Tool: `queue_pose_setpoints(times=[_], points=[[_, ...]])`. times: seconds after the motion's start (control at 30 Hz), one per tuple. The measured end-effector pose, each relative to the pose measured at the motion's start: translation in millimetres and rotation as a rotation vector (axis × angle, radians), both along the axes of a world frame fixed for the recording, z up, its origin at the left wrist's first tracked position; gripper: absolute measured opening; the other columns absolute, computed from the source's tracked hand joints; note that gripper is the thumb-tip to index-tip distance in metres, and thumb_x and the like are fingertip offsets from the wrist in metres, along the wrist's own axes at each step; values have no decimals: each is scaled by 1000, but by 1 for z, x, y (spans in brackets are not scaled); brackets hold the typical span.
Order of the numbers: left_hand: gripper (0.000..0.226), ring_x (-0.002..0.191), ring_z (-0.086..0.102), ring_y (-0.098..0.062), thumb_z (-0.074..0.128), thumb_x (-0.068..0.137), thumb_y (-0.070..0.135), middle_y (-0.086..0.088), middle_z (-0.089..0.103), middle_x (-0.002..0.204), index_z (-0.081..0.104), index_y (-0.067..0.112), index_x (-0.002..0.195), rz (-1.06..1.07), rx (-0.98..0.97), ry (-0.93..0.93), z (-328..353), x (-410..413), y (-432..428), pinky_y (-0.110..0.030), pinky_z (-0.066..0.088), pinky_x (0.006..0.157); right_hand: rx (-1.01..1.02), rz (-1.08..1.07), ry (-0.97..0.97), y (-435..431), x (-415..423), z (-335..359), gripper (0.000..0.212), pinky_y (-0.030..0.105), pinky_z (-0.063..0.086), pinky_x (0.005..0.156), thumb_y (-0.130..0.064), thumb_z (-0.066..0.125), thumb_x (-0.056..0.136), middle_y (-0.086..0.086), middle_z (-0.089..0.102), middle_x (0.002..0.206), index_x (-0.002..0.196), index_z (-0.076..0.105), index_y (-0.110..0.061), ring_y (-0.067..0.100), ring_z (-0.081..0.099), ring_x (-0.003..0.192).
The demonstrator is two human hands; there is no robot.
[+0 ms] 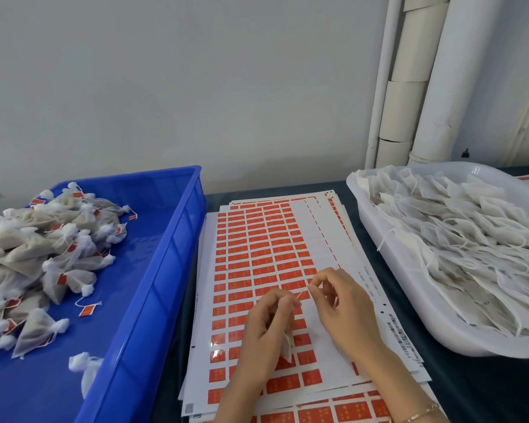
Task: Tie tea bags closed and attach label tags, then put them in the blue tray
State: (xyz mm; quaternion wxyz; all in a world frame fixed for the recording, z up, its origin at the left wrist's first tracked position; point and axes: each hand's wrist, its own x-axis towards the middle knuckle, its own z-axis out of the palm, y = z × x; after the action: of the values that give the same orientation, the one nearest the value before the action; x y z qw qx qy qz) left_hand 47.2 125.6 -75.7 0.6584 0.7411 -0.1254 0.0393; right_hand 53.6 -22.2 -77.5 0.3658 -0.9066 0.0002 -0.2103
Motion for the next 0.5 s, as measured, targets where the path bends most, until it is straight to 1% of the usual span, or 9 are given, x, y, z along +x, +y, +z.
queue_pose_setpoints(times=[0.1,0.17,0.23,0.3,0.37,0.43,0.5], points=[[29,73,62,-11,47,88,46,10,64,74,65,24,95,88,8,21,-3,2,2,-19,52,68,80,52,60,-9,3,0,13,11,50,69,-40,69,83,-22,60,90,86,56,-40,4,60,77],[29,80,63,-7,46,86,47,14,65,79,64,27,98,114,5,21,-3,2,3,-15,52,69,136,31,68,-13,4,-1,15,9,46,70,-46,69,80,-27,58,92,88,57,-41,2,59,82],[29,84,64,-4,47,85,47,16,67,83,63,28,99,134,-14,27,-1,2,4,-11,50,67,182,4,76,-16,5,-2,21,10,41,74,-52,63,78,-28,56,98,94,56,-42,0,57,89],[27,84,66,-5,48,85,47,14,68,83,62,30,99,158,-30,43,-2,2,4,-12,51,67,206,-45,67,-19,7,-4,21,16,40,83,-50,62,81,-23,54,108,99,53,-44,1,54,94],[26,85,66,-9,48,85,49,13,68,84,62,33,100,179,-21,62,-5,4,6,-17,53,69,184,-147,60,-22,7,-6,25,26,40,92,-45,63,84,-15,53,119,107,52,-42,5,49,103],[26,86,66,-10,48,85,51,12,67,86,62,35,100,186,-9,70,-6,4,7,-20,54,71,93,-255,111,-24,8,-7,38,34,40,98,-42,62,87,-5,52,131,122,51,-35,12,47,115],[29,85,66,-9,48,83,51,12,68,85,62,32,101,180,-11,65,-5,4,6,-17,53,69,9,-295,191,-22,8,-8,54,39,38,105,-48,60,86,-2,47,139,134,44,-29,19,44,125]])
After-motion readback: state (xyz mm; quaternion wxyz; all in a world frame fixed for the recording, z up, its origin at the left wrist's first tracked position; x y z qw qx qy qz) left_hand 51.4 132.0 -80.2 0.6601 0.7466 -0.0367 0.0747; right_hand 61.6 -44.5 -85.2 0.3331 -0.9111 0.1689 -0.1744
